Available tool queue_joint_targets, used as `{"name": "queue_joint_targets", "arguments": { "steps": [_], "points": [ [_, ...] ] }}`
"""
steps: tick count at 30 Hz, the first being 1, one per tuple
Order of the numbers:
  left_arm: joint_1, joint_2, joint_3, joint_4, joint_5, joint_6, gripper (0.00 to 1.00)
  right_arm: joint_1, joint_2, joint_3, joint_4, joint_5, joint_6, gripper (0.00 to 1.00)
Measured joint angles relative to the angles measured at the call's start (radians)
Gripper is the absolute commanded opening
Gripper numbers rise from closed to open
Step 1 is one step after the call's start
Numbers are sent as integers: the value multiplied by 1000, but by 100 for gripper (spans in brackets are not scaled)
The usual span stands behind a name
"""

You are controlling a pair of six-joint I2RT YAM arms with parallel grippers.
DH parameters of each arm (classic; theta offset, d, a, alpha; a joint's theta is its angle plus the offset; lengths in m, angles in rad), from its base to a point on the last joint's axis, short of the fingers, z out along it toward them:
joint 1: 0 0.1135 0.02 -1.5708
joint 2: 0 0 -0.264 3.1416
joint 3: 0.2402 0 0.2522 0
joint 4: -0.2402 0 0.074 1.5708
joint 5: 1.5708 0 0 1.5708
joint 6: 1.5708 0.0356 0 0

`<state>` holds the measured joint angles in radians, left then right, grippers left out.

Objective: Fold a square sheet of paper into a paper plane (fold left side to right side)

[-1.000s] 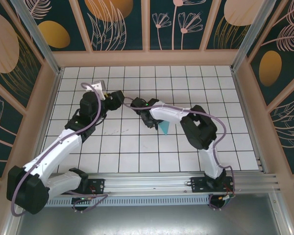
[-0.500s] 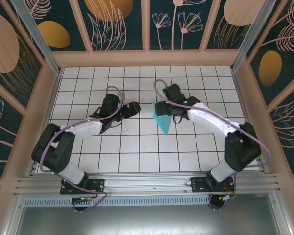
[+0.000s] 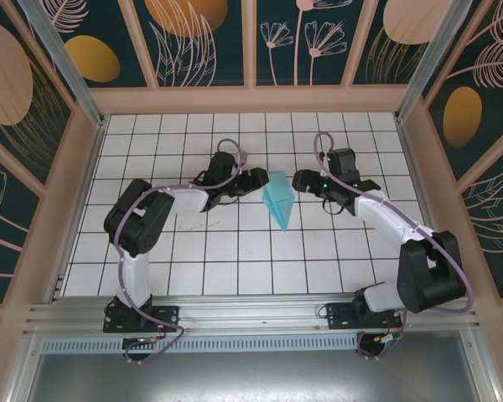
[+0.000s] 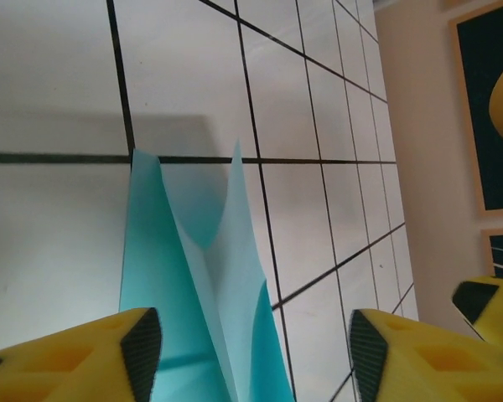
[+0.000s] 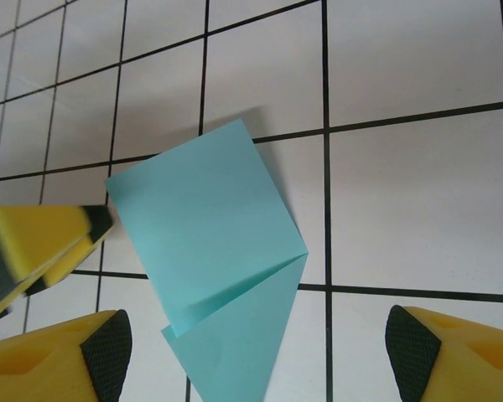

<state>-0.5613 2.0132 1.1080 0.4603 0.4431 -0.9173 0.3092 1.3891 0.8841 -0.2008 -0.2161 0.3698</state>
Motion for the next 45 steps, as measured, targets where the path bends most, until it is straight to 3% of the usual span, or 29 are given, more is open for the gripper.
{"name": "queue_joint_targets", "arguments": {
  "steps": [8,13,17,24,27,41,45],
  "points": [
    [0,86,51,-4,2,32,11,-22,-12,-10,55,-92,-6,89],
    [7,73,-1,33,20,98,1,-21,-12,-21,119,-151,-39,90],
    [23,29,-85,55,54,161,0,-21,14,-35,192,-206,-66,88],
    [66,-48,-245,190,147,198,0,-20,175,-35,311,-376,-87,72],
    [77,-51,-278,244,183,201,0,-19,243,-34,336,-440,-88,70],
    [85,-51,-305,359,265,211,0,-19,457,17,397,-608,-103,66],
    [85,-51,-305,359,269,211,0,-19,491,21,424,-652,-102,60]
  ]
}}
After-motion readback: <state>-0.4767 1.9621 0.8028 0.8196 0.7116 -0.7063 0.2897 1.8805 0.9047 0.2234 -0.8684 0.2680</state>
